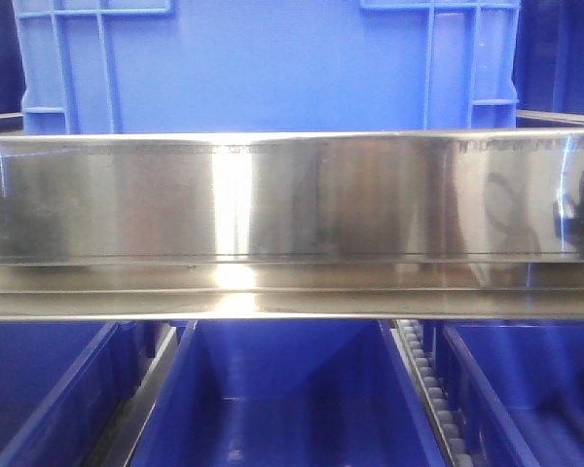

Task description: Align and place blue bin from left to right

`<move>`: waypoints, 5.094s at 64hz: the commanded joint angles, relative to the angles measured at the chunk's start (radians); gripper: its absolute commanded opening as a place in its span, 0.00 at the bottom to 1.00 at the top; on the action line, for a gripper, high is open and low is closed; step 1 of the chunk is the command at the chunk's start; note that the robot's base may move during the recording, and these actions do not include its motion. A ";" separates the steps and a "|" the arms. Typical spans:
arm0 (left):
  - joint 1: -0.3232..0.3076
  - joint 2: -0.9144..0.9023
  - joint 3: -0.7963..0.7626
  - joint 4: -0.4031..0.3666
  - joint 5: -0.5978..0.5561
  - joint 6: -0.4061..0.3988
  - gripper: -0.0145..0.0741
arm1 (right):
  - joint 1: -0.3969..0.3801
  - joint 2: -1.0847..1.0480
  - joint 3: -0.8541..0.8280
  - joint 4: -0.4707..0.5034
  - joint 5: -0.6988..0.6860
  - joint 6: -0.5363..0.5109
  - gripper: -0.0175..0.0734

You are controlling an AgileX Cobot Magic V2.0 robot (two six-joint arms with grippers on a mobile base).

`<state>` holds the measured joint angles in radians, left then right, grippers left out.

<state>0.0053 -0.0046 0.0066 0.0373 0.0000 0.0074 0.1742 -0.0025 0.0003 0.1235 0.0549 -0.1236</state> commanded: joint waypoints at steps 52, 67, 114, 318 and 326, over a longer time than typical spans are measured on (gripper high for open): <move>0.000 0.005 -0.007 -0.052 -0.045 -0.007 0.04 | -0.005 0.002 0.000 -0.005 -0.153 -0.002 0.02; 0.000 0.005 -0.007 -0.107 -0.159 -0.007 0.04 | -0.005 0.002 0.000 -0.005 -0.152 -0.002 0.02; 0.000 0.381 -0.804 0.008 0.333 -0.007 0.64 | -0.001 0.255 -0.699 0.035 0.225 0.025 0.59; -0.238 1.872 -2.047 -0.063 1.139 -0.149 0.04 | 0.286 1.992 -2.210 -0.010 1.140 0.164 0.02; -0.238 1.863 -2.071 -0.067 1.139 -0.149 0.04 | 0.286 1.992 -2.232 0.012 1.148 0.164 0.02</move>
<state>-0.2342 1.8702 -2.0366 0.0000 1.1422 -0.1457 0.4608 1.9917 -2.2090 0.1017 1.2094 0.0627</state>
